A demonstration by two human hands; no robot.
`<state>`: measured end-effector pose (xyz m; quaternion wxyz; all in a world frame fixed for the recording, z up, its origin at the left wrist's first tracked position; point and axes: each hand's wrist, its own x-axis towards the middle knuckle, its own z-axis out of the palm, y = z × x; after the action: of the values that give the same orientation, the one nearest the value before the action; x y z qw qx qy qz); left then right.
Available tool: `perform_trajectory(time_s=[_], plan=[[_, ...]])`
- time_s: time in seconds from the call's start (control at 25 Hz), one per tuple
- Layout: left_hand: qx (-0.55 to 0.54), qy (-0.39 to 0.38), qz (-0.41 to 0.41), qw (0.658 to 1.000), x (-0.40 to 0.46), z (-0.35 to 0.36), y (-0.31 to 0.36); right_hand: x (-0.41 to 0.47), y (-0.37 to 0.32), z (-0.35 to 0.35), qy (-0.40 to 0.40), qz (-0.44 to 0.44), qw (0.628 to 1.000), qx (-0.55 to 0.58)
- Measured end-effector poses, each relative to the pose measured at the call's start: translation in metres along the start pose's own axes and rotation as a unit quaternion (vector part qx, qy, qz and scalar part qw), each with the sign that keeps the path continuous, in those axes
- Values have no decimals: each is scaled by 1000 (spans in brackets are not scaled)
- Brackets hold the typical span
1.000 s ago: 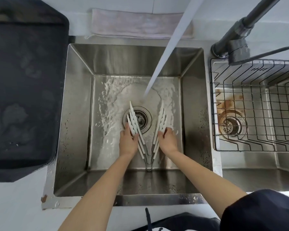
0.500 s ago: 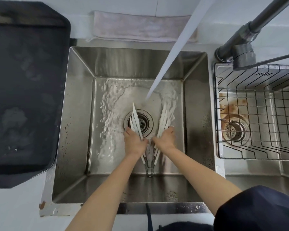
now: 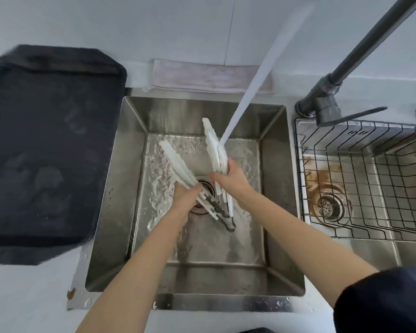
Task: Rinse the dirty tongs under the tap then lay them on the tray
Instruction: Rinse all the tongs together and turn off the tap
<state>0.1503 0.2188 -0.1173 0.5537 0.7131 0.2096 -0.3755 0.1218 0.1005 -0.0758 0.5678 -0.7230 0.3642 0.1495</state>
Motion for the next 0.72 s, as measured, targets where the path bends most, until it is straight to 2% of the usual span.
perform_trajectory(time_s=[0.24, 0.52, 0.6, 0.72], plan=[[-51, -65, 53, 995, -13, -2, 30, -5, -29, -14, 46, -53, 997, 39], [-61, -111, 70, 989, -18, -9, 35, -11, -29, -23, 15, -43, 990, 131], [-98, -133, 62, 984, -23, -10, 37, -14, -25, -24, 9, -19, 984, 178], [-215, -137, 39, 966, -26, -12, 51, -17, -12, -25, -1, 22, 970, 244]])
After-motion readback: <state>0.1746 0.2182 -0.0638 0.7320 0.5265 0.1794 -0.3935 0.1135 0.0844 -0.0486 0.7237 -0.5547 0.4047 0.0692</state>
